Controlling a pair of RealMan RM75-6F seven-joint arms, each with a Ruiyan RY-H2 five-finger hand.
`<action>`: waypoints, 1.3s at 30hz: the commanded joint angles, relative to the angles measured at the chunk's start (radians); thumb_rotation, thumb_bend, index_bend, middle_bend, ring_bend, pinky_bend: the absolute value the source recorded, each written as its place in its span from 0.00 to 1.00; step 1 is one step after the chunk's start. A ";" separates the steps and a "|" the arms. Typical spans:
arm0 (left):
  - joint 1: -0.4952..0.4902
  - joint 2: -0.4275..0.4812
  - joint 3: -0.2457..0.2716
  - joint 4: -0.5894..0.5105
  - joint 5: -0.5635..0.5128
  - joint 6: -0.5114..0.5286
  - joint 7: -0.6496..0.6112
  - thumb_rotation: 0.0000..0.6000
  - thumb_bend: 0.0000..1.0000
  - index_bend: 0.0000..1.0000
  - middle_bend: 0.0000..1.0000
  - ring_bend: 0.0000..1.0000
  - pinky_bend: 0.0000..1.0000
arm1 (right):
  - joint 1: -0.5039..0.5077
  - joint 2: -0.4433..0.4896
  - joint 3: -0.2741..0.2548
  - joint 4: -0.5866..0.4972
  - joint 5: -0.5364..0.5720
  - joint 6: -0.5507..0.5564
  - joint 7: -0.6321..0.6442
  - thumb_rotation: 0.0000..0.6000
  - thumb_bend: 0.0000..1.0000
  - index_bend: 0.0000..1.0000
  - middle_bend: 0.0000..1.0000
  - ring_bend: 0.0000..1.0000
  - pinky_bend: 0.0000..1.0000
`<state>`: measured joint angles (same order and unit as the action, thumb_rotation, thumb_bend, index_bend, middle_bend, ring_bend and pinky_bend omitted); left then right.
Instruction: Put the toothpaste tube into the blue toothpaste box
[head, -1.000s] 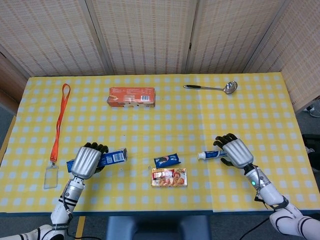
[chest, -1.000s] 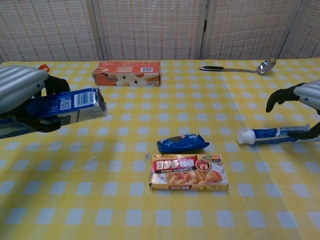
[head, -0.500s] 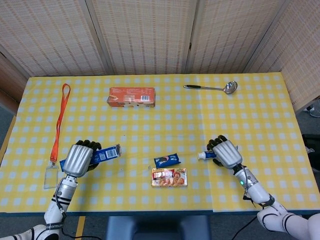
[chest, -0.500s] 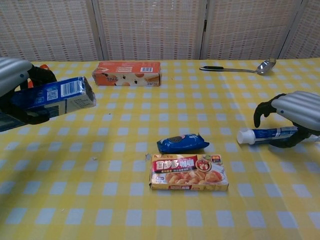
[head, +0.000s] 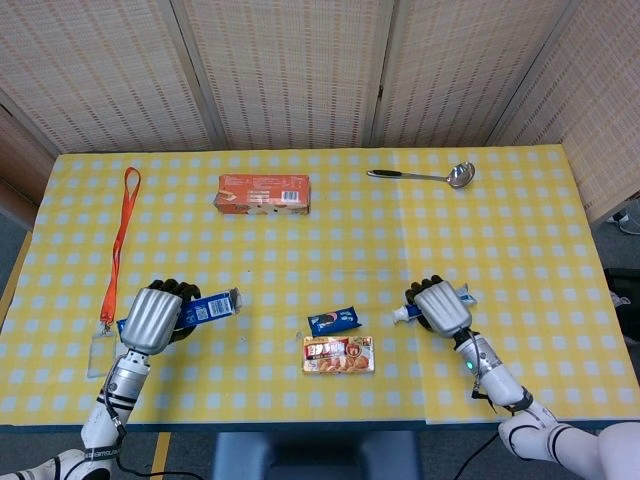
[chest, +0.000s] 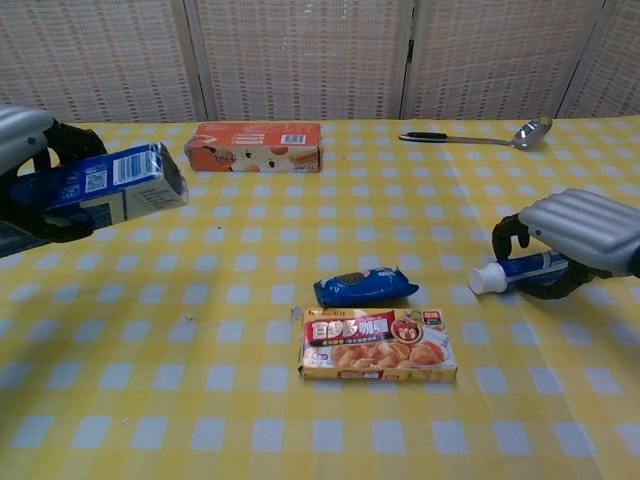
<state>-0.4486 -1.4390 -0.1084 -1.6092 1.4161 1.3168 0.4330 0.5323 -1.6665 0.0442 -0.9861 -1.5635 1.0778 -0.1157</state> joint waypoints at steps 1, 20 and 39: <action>0.002 0.004 -0.001 -0.001 0.002 0.004 -0.004 1.00 0.32 0.55 0.57 0.46 0.51 | -0.002 -0.020 0.007 0.020 -0.014 0.046 0.001 1.00 0.43 0.66 0.58 0.57 0.71; -0.015 0.010 -0.018 -0.073 -0.071 -0.061 0.008 1.00 0.32 0.56 0.57 0.46 0.52 | -0.036 0.154 0.086 -0.279 -0.040 0.332 0.537 1.00 0.47 0.78 0.71 0.74 1.00; -0.094 -0.135 -0.064 -0.212 -0.203 -0.164 -0.052 1.00 0.34 0.62 0.63 0.50 0.55 | 0.010 0.277 0.159 -0.642 0.010 0.234 1.430 1.00 0.47 0.78 0.71 0.74 1.00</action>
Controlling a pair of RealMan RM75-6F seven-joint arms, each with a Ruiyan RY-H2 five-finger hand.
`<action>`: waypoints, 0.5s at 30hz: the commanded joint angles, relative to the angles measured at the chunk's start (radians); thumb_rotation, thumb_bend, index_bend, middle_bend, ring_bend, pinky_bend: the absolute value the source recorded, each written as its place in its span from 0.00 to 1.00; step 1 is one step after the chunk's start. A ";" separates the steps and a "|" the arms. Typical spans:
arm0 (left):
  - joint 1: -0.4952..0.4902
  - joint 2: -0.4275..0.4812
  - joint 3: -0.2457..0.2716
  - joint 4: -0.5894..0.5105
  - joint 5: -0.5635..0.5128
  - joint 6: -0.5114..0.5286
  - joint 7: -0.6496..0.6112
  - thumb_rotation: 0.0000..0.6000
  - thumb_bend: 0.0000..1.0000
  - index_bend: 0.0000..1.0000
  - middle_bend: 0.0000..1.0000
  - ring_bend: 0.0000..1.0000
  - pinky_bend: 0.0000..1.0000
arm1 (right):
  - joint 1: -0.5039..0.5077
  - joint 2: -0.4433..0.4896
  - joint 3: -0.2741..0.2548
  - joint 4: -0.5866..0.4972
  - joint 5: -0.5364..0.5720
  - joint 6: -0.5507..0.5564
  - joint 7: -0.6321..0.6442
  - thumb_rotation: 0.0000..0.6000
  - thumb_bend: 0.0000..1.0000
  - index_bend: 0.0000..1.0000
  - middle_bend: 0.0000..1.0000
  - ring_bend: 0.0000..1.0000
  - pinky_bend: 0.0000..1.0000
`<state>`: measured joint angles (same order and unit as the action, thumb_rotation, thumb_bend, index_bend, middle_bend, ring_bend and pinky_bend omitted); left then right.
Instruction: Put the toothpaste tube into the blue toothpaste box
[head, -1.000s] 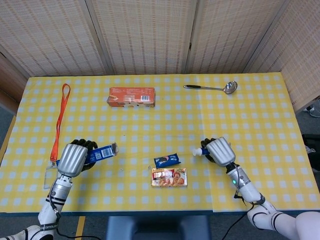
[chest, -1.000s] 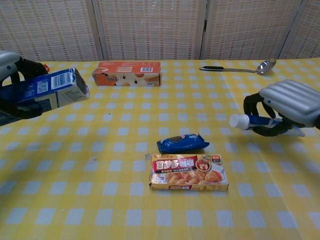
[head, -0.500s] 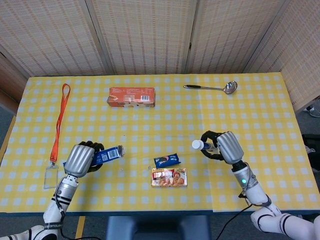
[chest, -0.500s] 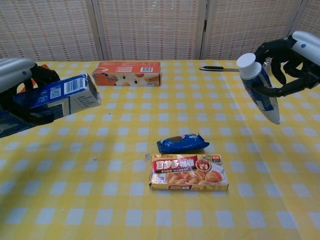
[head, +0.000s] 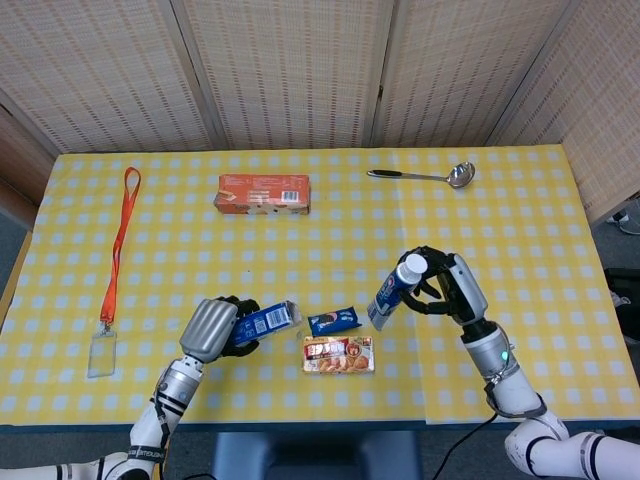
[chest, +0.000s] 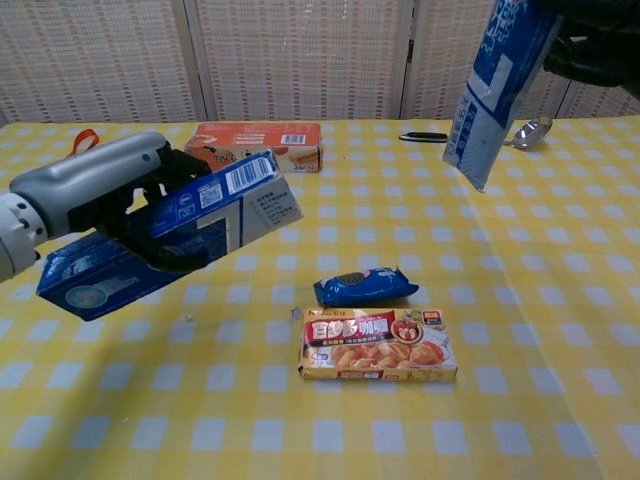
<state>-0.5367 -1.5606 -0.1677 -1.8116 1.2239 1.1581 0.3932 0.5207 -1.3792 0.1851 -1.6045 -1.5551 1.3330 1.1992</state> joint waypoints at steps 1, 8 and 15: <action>-0.007 -0.018 -0.005 -0.013 -0.014 -0.006 -0.018 1.00 0.34 0.62 0.63 0.50 0.55 | 0.025 -0.016 0.018 -0.020 0.002 -0.026 0.139 1.00 0.47 0.78 0.71 0.74 1.00; -0.021 -0.035 -0.015 -0.027 -0.014 -0.009 -0.052 1.00 0.34 0.62 0.63 0.51 0.55 | 0.055 -0.056 0.016 0.008 -0.003 -0.058 0.250 1.00 0.47 0.78 0.71 0.74 1.00; -0.019 -0.035 -0.016 -0.040 0.010 0.013 -0.086 1.00 0.34 0.62 0.63 0.51 0.55 | 0.066 -0.099 0.030 0.026 0.033 -0.073 0.296 1.00 0.47 0.78 0.71 0.74 1.00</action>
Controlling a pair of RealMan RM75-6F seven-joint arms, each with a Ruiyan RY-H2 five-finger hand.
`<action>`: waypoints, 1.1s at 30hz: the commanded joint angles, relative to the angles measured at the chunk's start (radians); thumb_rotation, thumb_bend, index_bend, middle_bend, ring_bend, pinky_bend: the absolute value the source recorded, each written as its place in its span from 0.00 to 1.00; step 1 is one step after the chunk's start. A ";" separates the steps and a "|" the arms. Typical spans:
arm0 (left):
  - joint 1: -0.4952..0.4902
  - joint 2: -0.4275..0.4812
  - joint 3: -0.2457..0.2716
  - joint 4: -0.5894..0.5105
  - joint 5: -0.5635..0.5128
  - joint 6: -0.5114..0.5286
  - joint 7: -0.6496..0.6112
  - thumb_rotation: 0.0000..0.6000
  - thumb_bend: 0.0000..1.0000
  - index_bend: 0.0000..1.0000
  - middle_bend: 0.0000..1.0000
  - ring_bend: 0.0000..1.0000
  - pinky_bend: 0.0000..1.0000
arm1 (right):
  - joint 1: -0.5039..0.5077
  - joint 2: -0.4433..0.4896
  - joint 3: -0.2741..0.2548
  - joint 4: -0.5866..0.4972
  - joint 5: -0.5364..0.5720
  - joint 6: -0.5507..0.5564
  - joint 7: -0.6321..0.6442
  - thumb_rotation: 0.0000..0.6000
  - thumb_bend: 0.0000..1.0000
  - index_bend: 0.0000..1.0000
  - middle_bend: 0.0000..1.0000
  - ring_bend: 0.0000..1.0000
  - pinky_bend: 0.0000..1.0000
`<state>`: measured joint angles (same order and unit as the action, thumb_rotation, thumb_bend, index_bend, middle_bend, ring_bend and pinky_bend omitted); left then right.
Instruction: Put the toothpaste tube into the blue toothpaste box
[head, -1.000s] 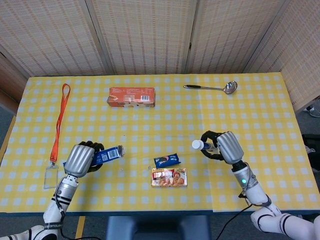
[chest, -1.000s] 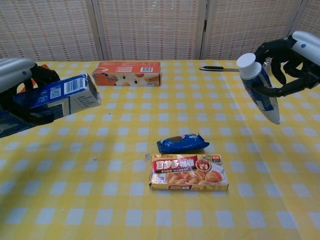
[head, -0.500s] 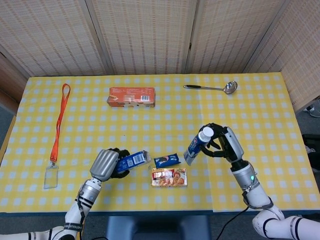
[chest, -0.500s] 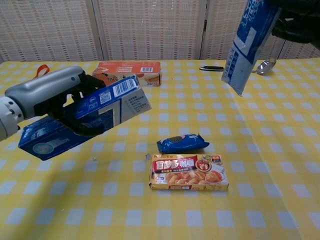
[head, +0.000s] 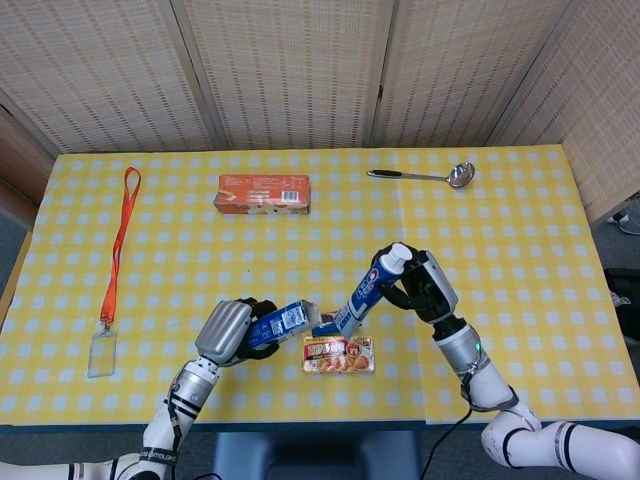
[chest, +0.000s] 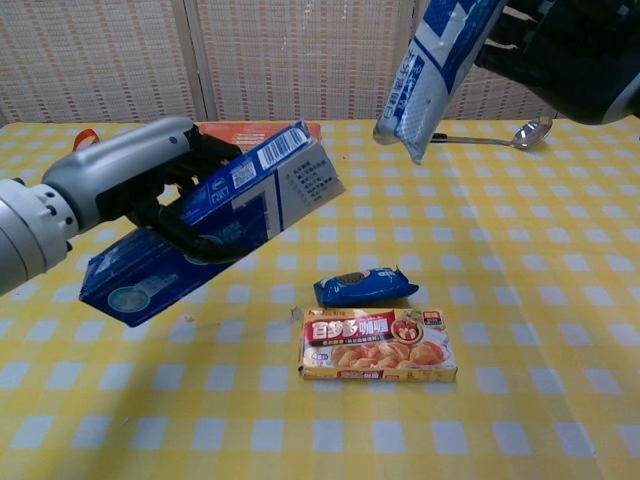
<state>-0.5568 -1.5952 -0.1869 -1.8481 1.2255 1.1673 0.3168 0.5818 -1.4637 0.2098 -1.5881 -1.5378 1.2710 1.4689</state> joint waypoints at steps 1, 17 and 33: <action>0.001 0.000 0.006 -0.005 0.010 0.004 -0.011 1.00 0.34 0.62 0.63 0.51 0.56 | 0.006 -0.020 0.007 0.015 0.021 -0.014 0.037 1.00 0.47 0.78 0.71 0.74 1.00; 0.003 -0.081 0.020 0.082 0.141 0.107 0.031 1.00 0.34 0.62 0.63 0.51 0.55 | 0.014 -0.136 0.051 0.111 0.070 -0.020 0.141 1.00 0.47 0.78 0.71 0.74 1.00; -0.024 -0.137 -0.016 0.080 0.097 0.091 0.083 1.00 0.34 0.63 0.63 0.51 0.54 | 0.031 -0.198 0.073 0.151 0.059 -0.012 0.190 1.00 0.47 0.78 0.71 0.74 1.00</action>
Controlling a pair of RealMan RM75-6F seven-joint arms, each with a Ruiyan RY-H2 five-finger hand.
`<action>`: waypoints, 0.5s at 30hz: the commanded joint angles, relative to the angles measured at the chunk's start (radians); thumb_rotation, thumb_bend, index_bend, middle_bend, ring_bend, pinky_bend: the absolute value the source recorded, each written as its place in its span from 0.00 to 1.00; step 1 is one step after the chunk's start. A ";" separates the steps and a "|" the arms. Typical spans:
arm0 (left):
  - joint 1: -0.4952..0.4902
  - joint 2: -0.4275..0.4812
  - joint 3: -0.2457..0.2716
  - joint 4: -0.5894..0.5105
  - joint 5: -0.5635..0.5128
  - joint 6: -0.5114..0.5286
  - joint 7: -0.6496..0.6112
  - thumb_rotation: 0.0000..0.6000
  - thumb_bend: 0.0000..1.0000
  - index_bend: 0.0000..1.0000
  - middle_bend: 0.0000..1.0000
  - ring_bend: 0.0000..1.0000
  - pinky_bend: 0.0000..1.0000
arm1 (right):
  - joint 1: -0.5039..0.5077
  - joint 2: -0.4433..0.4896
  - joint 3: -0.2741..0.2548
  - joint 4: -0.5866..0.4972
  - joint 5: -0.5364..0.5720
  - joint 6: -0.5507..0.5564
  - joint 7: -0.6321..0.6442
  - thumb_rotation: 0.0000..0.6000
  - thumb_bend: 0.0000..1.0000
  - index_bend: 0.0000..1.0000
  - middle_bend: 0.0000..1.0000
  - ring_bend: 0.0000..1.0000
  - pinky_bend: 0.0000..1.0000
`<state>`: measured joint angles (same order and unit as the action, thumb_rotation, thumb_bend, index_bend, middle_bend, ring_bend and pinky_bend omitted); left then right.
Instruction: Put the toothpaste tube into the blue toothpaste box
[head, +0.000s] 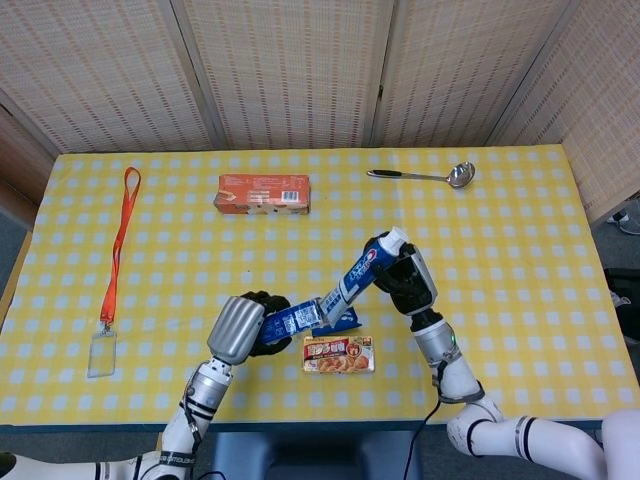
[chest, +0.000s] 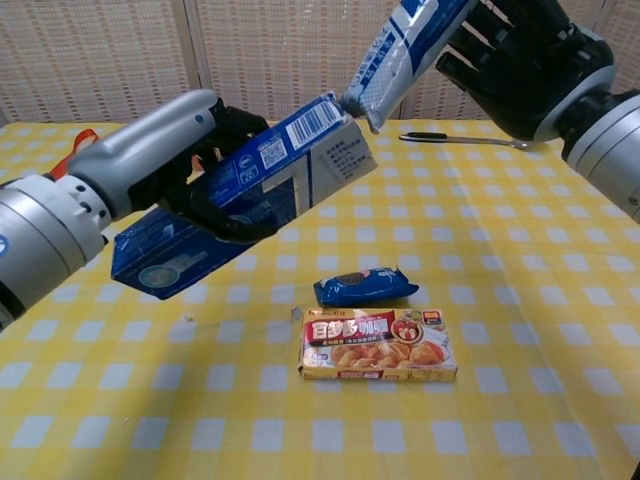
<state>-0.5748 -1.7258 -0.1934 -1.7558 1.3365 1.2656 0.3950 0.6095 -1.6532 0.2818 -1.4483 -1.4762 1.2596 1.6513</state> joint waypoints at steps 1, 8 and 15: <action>-0.009 -0.008 -0.015 -0.020 -0.024 -0.012 0.006 1.00 0.34 0.63 0.63 0.51 0.53 | 0.006 -0.013 0.002 0.019 -0.004 -0.001 0.010 1.00 0.47 0.78 0.71 0.74 1.00; -0.019 -0.015 -0.027 -0.044 -0.057 -0.015 0.039 1.00 0.34 0.63 0.63 0.51 0.52 | 0.015 -0.031 0.016 0.051 -0.002 0.002 0.037 1.00 0.47 0.78 0.71 0.73 1.00; -0.012 -0.008 -0.012 -0.050 -0.059 -0.008 0.036 1.00 0.34 0.63 0.63 0.51 0.52 | 0.015 -0.039 0.035 0.069 0.015 0.003 0.076 1.00 0.47 0.78 0.71 0.73 1.00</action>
<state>-0.5877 -1.7345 -0.2057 -1.8055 1.2782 1.2579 0.4320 0.6239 -1.6896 0.3142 -1.3822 -1.4635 1.2629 1.7246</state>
